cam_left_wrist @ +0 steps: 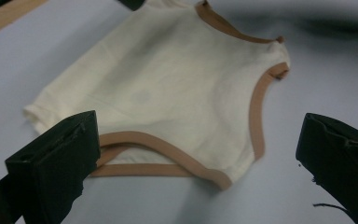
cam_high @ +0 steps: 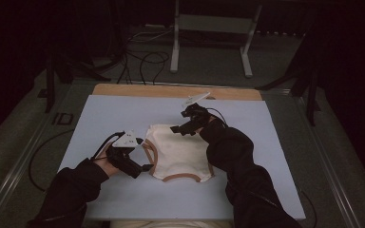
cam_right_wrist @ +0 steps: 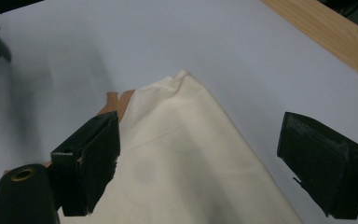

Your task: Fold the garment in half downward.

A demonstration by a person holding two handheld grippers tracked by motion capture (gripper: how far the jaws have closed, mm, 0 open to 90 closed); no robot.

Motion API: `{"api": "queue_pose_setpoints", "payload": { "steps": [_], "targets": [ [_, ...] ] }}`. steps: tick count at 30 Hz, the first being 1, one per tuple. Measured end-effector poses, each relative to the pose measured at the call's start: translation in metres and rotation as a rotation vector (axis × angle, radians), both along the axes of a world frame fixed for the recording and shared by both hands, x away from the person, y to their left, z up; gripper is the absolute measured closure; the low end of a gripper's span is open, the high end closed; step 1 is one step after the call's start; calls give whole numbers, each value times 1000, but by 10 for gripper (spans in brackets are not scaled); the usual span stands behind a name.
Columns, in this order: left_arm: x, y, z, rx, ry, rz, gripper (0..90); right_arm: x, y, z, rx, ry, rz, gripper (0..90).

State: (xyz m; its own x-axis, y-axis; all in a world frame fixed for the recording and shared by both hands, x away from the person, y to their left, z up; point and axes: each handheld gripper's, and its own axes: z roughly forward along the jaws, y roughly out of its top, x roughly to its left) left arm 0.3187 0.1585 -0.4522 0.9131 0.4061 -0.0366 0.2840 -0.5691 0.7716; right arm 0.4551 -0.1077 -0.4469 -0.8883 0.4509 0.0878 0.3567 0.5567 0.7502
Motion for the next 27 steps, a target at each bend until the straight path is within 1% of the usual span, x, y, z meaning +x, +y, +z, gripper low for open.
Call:
{"api": "queue_pose_setpoints", "payload": {
  "steps": [2,5,7,10,11,12,15,17,19,20,23,25,27],
  "targets": [
    [-2,-2,-3,4,-1,-6,6,1,5,-2,-8,3,2,131],
    [-6,-6,-9,-2,8,-21,6,2,9,-4,-13,7,5,132],
    [-8,-10,-14,-2,-1,-29,6,3,13,-6,-13,2,15,132],
    [-11,-15,-20,1,10,-44,6,4,17,-8,-13,12,15,132],
    [-11,-16,-22,3,16,-52,6,4,19,-10,-15,9,15,132],
    [-12,-17,-25,2,25,-76,6,5,20,-10,-15,13,17,132],
    [-14,-19,-33,8,23,-94,5,6,26,-12,-15,14,23,132],
    [-15,-22,-38,32,17,-111,6,6,31,-14,-14,17,29,132],
    [-16,-23,-41,53,14,-124,11,5,36,-15,-24,21,36,132],
    [-17,-25,-43,72,14,-132,21,6,37,-16,-23,20,41,132],
    [-19,-28,-46,117,-5,-154,46,6,46,-17,-25,25,51,132],
    [-19,-30,-48,124,-3,-169,54,6,51,-17,-20,29,58,133],
    [-19,-31,-49,145,-15,-171,60,6,56,-18,-24,31,70,133]
  ]
}}
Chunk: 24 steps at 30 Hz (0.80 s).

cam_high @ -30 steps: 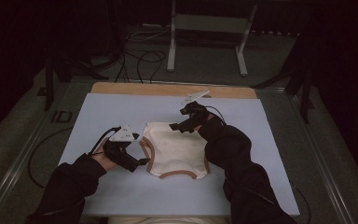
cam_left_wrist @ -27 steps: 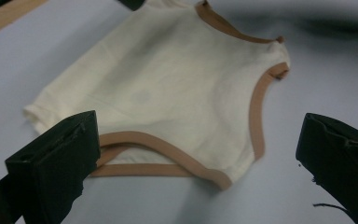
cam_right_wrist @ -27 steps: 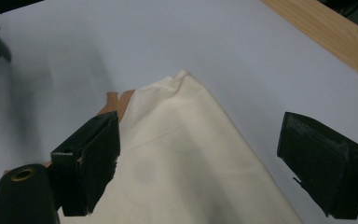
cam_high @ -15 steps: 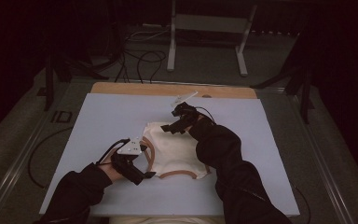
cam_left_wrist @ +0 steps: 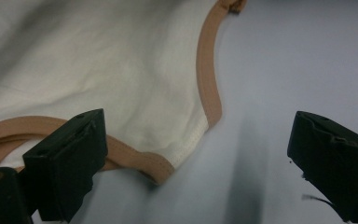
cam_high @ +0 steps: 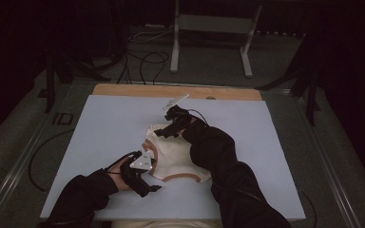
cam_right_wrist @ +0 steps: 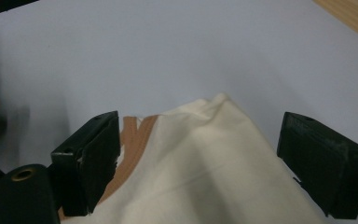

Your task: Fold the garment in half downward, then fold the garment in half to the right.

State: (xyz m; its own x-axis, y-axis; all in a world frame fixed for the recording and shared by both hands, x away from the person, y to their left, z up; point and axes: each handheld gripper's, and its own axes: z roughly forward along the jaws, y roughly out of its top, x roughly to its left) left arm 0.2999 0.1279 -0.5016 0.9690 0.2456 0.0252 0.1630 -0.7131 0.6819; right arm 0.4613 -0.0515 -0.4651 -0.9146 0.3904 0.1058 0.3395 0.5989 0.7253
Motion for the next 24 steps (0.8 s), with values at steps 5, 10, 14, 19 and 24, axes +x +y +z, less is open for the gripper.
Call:
{"api": "queue_pose_setpoints", "payload": {
  "steps": [5,10,14,19,24],
  "targets": [
    [1,0,-3,27,-20,-2,116,-1,10,0,4,3,15,133],
    [5,-4,-7,50,-45,1,158,-1,17,-2,-7,4,27,133],
    [10,-7,-9,67,-51,-8,171,0,19,-3,-12,8,31,133],
    [17,-11,-13,93,-60,7,189,1,20,-5,-14,14,32,134],
    [22,-14,-12,111,-93,28,204,1,20,-5,-16,15,32,134]
  ]
}}
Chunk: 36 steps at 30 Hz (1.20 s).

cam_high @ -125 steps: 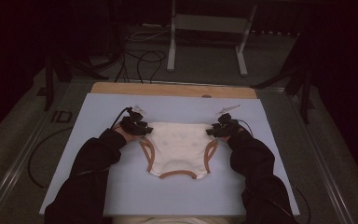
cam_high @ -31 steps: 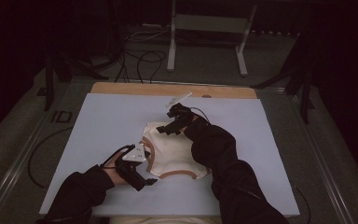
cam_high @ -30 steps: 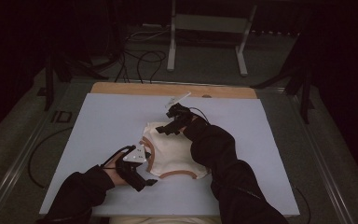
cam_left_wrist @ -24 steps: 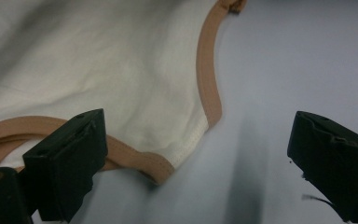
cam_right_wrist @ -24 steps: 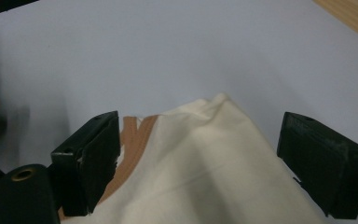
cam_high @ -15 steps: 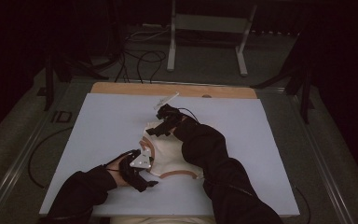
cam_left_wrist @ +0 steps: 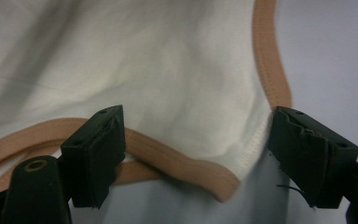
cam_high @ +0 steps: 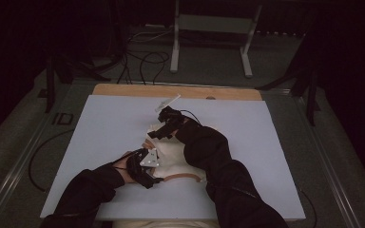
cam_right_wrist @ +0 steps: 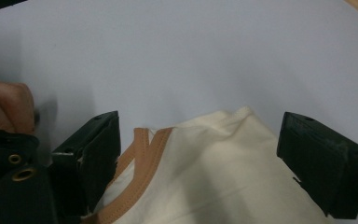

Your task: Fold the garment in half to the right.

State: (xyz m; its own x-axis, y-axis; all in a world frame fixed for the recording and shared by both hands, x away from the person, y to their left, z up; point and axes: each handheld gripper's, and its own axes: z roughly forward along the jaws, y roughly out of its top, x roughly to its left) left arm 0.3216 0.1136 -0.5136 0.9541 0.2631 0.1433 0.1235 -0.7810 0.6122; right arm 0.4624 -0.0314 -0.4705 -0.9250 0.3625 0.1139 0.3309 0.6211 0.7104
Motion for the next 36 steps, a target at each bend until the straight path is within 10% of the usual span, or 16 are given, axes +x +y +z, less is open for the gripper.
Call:
{"api": "queue_pose_setpoints", "payload": {
  "steps": [8,19,36],
  "targets": [
    [5,-7,2,12,-54,18,435,1,0,2,5,-3,-2,134],
    [8,-13,3,16,-13,22,828,2,1,-1,-2,-1,-4,134],
    [6,-8,4,-28,-2,43,845,23,16,-11,34,-7,-183,193]
  ]
}}
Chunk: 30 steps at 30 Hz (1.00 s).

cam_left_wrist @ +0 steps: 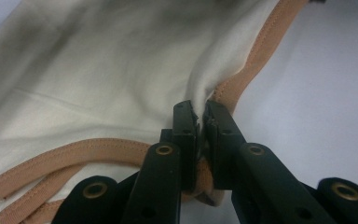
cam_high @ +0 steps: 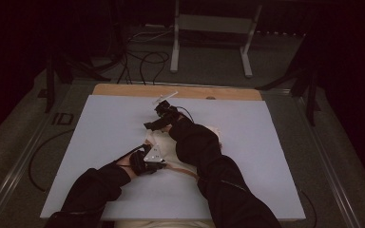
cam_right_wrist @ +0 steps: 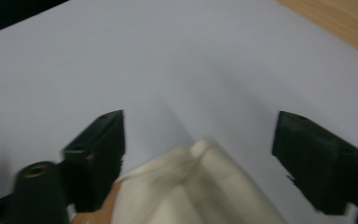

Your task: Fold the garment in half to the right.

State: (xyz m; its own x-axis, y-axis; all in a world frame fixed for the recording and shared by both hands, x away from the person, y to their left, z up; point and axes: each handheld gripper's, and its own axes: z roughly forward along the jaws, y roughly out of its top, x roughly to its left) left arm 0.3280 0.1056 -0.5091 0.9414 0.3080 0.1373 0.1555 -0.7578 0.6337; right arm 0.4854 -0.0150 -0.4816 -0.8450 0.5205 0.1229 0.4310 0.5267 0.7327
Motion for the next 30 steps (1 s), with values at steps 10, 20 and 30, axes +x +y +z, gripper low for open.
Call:
{"api": "queue_pose_setpoints", "payload": {
  "steps": [10,20,30],
  "targets": [
    [0,0,-1,4,0,0,846,3,17,-18,-43,24,-71,417],
    [0,0,-1,1,2,2,846,3,25,-30,-126,38,-50,600],
    [0,0,-1,-3,8,3,846,3,26,-27,-199,-8,-9,872]
  ]
}}
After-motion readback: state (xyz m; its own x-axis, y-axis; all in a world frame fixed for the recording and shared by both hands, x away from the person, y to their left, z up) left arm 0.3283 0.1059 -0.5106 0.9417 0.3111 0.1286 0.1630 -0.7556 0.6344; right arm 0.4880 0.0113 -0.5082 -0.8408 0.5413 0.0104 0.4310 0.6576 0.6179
